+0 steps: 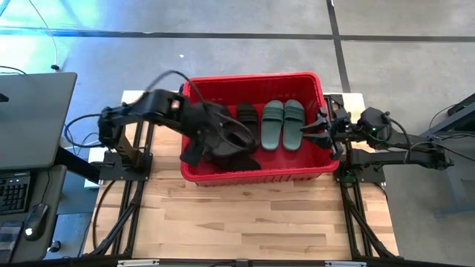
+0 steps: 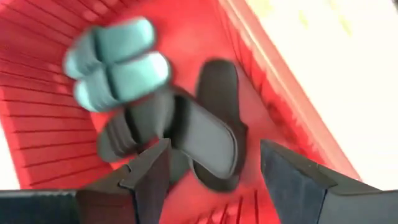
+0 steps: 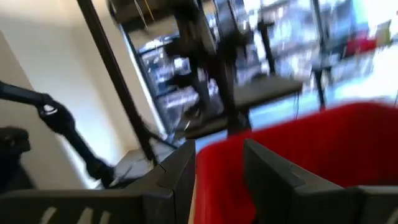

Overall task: Pick and place slides into bin
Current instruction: Return to Home Position

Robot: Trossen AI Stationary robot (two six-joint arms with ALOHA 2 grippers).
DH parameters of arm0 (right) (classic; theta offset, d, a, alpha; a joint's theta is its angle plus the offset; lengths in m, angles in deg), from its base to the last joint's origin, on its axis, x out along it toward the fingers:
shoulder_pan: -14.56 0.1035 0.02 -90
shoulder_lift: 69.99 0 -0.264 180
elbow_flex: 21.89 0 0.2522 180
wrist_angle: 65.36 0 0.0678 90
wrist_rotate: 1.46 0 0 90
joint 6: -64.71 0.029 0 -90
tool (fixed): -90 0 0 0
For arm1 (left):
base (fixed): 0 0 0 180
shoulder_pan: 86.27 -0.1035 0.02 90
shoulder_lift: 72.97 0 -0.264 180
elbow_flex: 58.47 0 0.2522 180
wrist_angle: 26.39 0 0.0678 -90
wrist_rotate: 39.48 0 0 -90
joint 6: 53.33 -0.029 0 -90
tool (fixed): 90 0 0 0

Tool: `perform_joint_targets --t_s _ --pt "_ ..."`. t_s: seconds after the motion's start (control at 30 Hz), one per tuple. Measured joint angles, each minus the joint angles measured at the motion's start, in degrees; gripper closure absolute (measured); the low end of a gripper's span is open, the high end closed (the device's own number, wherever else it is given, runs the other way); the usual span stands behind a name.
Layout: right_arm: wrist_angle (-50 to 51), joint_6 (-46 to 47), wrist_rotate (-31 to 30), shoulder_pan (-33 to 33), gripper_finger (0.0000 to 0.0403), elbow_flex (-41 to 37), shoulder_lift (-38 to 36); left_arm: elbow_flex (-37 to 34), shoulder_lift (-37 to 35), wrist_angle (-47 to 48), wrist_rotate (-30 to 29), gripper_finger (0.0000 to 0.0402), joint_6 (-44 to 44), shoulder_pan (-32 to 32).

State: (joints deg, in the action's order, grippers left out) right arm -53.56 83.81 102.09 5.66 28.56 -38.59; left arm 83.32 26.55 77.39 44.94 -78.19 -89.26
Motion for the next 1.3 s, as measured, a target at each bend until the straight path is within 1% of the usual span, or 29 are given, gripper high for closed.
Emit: perform_joint_targets --t_s 0.13,0.2,0.23,0.3,0.37,0.5,0.53,0.63,0.73,0.8,0.97,1.0,1.13,1.2,1.3 --pt "6.16 8.62 2.35 0.00 0.0281 0.00 -1.30 7.00 -0.11 -0.08 -0.69 0.0172 3.71 0.00" --pt "7.22 12.11 3.25 0.00 0.0281 0.00 -3.20 6.11 -2.07 -0.22 -0.69 0.0174 4.14 0.00" --pt "7.03 12.15 3.43 -0.01 0.0281 0.00 -4.52 5.54 -3.04 0.37 -0.46 0.0175 3.82 0.00" --pt "6.33 10.14 3.45 0.00 0.0281 0.00 -7.73 4.16 -5.82 -0.15 0.13 0.0176 1.56 0.00" --pt "6.05 7.33 3.41 0.00 0.0281 0.00 -11.53 3.39 -8.52 0.19 0.46 0.0175 1.20 0.00" --pt "8.05 0.55 2.90 0.00 0.0281 0.15 -20.55 2.45 -14.82 -1.48 -0.28 0.0172 4.82 0.00" --pt "9.55 -0.77 1.97 0.00 0.0281 0.03 -22.69 1.97 -16.67 -3.24 -1.41 0.0172 4.88 0.00" --pt "10.13 -1.44 -4.20 0.00 0.0281 -1.46 -27.35 -1.33 -22.35 -9.18 -3.54 0.0175 4.36 0.00" --pt "10.23 -2.40 -6.97 0.00 0.0281 -4.97 -31.18 -8.05 -27.78 -15.18 -3.83 0.0176 4.16 0.00" --pt "8.46 -1.91 -7.41 0.00 0.0281 -7.34 -31.08 -14.36 -31.31 -19.98 -4.06 0.0176 3.93 0.00" --pt "2.97 -2.48 -8.06 0.00 0.0281 -12.25 -30.87 -35.17 -42.22 -35.30 -3.82 0.0174 5.08 0.00" --pt "1.84 -2.34 -8.99 0.00 0.0281 -13.32 -31.08 -39.59 -44.38 -39.03 -3.83 0.0174 5.80 -0.02" --pt "-2.97 -1.22 -8.96 -0.01 0.0281 -15.73 -31.08 -56.28 -54.40 -53.08 -3.66 0.0174 7.31 0.00" --pt "-2.48 -0.26 -8.91 0.00 0.0281 -16.84 -31.10 -63.20 -59.22 -58.96 -3.38 0.0174 7.33 0.00" --pt "-5.65 0.37 -8.94 0.00 0.0281 -17.95 -31.12 -71.90 -65.57 -64.99 -2.81 0.0174 8.64 0.00"
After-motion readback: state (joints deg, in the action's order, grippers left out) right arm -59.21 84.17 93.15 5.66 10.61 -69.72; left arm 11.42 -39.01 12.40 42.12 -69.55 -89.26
